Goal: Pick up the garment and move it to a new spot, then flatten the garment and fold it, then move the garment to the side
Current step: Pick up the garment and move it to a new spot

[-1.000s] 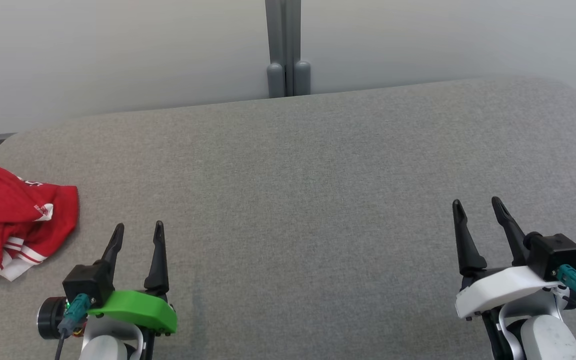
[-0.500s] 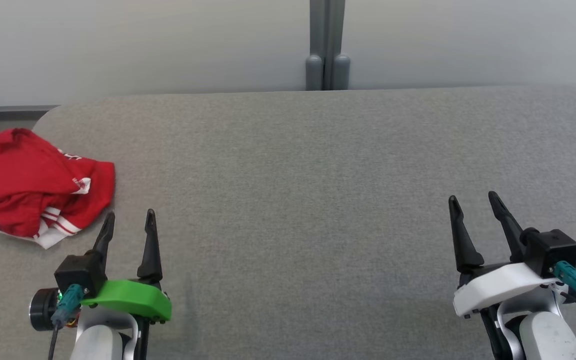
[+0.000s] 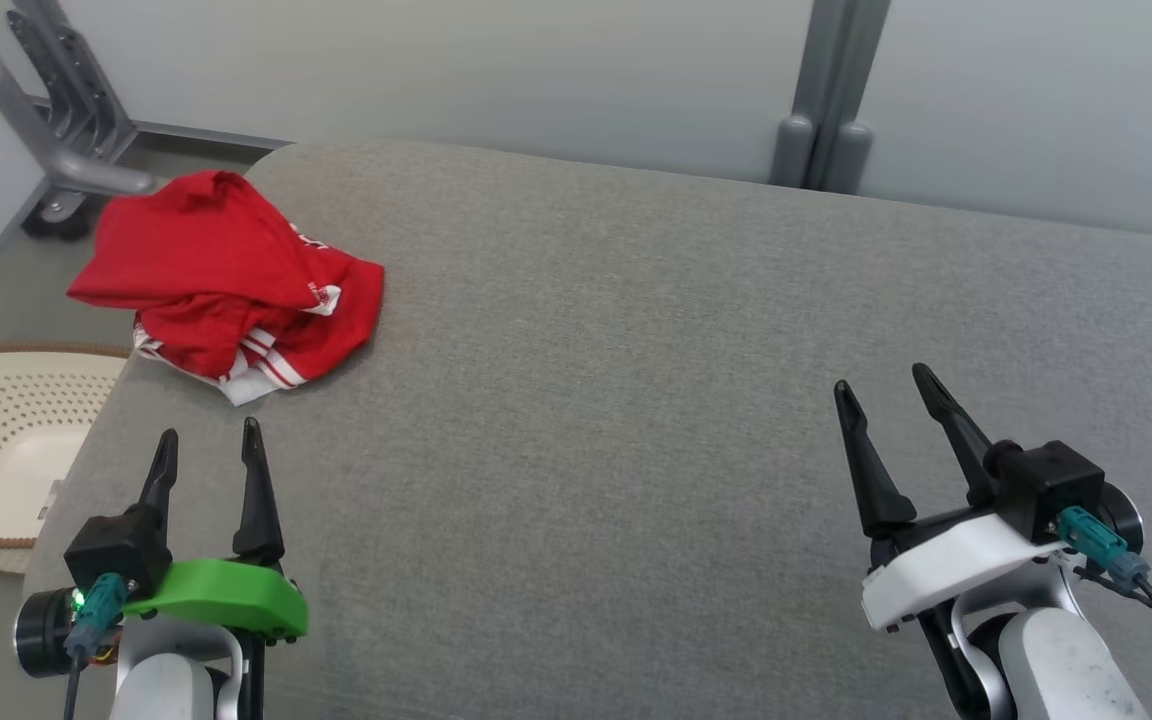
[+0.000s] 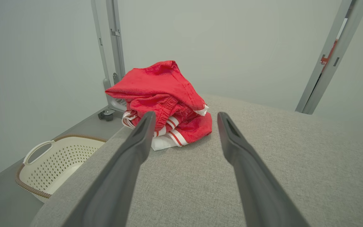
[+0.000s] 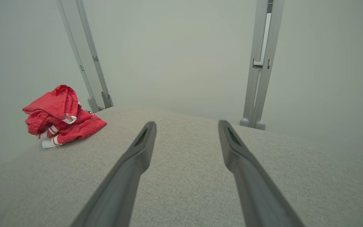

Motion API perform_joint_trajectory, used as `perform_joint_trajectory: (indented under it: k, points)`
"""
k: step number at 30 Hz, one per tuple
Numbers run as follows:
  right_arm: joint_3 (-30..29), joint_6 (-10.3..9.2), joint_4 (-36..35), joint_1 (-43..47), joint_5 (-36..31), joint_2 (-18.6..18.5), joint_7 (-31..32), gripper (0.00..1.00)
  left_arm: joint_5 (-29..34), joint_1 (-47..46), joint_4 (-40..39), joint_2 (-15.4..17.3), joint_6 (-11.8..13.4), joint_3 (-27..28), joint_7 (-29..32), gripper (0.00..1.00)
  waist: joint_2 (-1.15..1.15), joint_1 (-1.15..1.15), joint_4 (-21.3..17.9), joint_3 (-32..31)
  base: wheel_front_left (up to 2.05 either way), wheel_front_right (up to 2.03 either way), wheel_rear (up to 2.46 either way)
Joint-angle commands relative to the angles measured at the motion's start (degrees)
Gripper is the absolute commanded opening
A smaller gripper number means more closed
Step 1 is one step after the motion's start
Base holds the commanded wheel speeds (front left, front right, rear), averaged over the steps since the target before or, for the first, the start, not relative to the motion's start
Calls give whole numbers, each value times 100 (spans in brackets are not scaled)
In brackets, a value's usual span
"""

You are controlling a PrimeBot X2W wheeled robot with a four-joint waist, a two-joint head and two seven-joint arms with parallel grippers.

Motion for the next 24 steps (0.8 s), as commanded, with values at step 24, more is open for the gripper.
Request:
perform_joint_trajectory:
  k: [24]
  points:
    - [91, 0, -575, -588, -19, -355, 355, 100, -216, -937, -69, -8, -4, 86, -2, 100, 0, 0, 426, 1211, 0, 0, 0]
